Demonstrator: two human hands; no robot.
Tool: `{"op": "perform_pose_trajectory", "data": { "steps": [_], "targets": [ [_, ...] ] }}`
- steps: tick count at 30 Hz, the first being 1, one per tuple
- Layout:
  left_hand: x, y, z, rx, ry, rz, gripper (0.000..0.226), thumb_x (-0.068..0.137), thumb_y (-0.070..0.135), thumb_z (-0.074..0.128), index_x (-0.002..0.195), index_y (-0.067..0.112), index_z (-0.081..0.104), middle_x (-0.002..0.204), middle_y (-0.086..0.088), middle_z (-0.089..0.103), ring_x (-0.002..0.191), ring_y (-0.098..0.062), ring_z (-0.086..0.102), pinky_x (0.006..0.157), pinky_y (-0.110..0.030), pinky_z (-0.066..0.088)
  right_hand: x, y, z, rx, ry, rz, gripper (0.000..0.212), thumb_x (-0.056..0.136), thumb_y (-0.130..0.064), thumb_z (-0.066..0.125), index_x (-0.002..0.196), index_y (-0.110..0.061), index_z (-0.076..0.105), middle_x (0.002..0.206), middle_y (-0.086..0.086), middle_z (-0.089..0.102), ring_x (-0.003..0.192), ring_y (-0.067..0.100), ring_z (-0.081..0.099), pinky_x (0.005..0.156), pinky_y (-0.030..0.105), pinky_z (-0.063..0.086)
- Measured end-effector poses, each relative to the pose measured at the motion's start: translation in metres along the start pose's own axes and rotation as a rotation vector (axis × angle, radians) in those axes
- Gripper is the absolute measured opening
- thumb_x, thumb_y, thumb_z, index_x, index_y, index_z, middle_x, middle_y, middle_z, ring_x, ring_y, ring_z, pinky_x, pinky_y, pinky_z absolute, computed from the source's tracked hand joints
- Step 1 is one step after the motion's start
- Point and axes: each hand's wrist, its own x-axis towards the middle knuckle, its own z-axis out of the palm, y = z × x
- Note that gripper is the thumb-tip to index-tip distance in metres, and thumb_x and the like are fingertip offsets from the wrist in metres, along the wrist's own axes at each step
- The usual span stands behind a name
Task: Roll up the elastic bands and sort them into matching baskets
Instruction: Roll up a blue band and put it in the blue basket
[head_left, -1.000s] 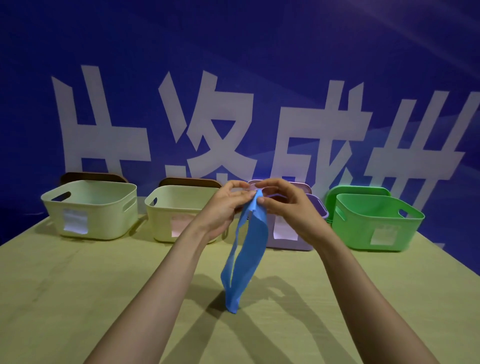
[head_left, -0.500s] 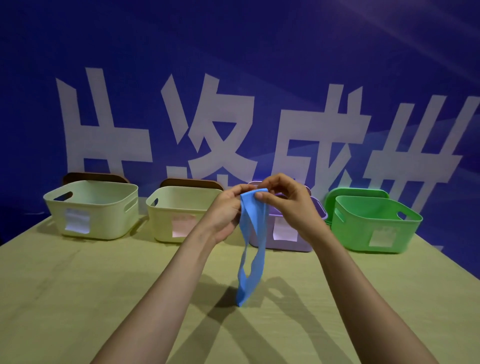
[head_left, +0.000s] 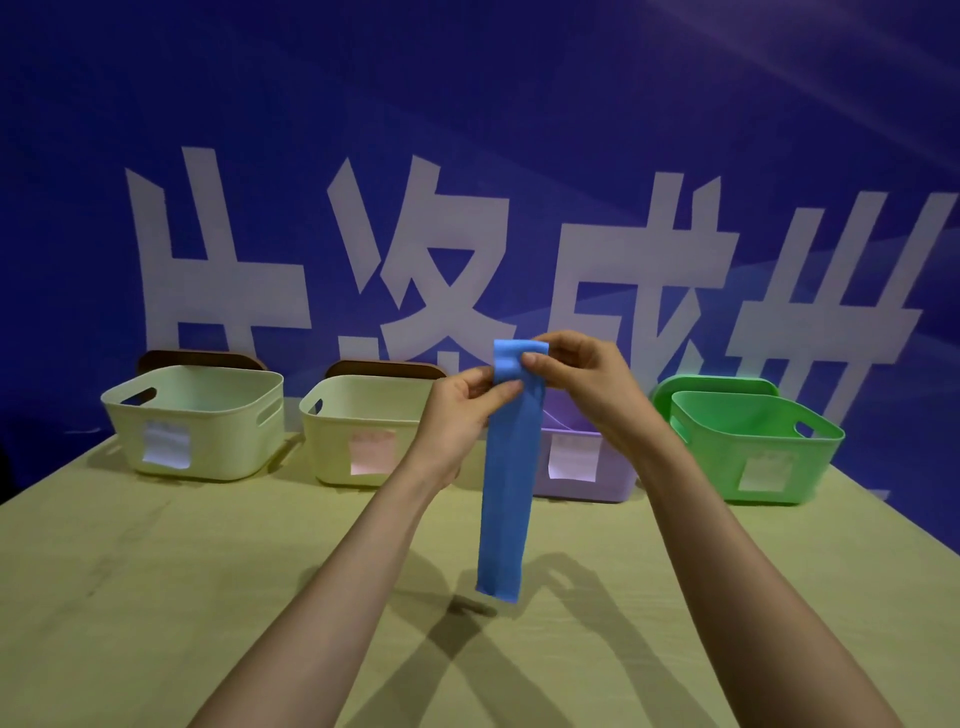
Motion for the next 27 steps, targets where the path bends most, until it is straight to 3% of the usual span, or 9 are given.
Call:
{"op": "perform_pose_trajectory", "data": {
  "steps": [5,9,15,21,27],
  "targets": [
    [-0.004,-0.021,-0.003,0.046,-0.098,-0.076,0.028,0.086,0.01,0.066,0.112,0.017,0.06,0.102,0.003,0.071,0.096,-0.014,0.068,0.084,-0.026,0.055,-0.001,0.001,0.003,0.138,0.073,0.014,0.017,0.088,-0.013,0.065,0.104,-0.008,0.066,0.097,0.005,0.07,0.095,0.016,0.068,0.078,0.024,0.056],
    [-0.017,-0.071,-0.008,0.086,-0.158,-0.232,0.011,0.088,0.009,0.063,0.098,0.014,0.064,0.091,0.002,0.071,0.083,-0.013,0.067,0.076,-0.023,0.054,0.001,0.003,0.007,0.155,0.098,0.067,0.014,0.088,-0.012,0.065,0.102,-0.011,0.064,0.099,0.005,0.068,0.095,0.017,0.066,0.075,0.025,0.056],
    [-0.038,-0.136,-0.029,0.077,-0.148,-0.458,0.017,0.091,0.015,0.061,0.105,0.005,0.065,0.092,-0.006,0.072,0.083,-0.02,0.069,0.076,-0.029,0.055,0.004,-0.001,0.0,0.161,0.178,0.059,0.009,0.09,-0.008,0.061,0.094,-0.016,0.061,0.098,0.005,0.065,0.09,0.013,0.064,0.071,0.022,0.056],
    [-0.033,-0.146,-0.041,0.194,-0.176,-0.501,0.014,0.09,0.015,0.063,0.1,0.007,0.069,0.092,-0.004,0.072,0.084,-0.017,0.067,0.083,-0.03,0.052,0.005,0.015,0.005,0.116,0.105,0.143,0.009,0.094,-0.008,0.054,0.091,-0.016,0.056,0.098,0.01,0.059,0.092,0.018,0.061,0.08,0.029,0.054],
    [-0.035,-0.143,-0.052,0.301,-0.189,-0.513,0.037,0.08,0.002,0.072,0.115,0.002,0.06,0.11,-0.008,0.065,0.095,-0.018,0.062,0.075,-0.018,0.051,0.011,0.018,0.006,0.077,0.072,0.123,0.007,0.094,-0.009,0.056,0.101,-0.01,0.057,0.107,0.013,0.059,0.096,0.019,0.061,0.075,0.024,0.053]
  ]
}}
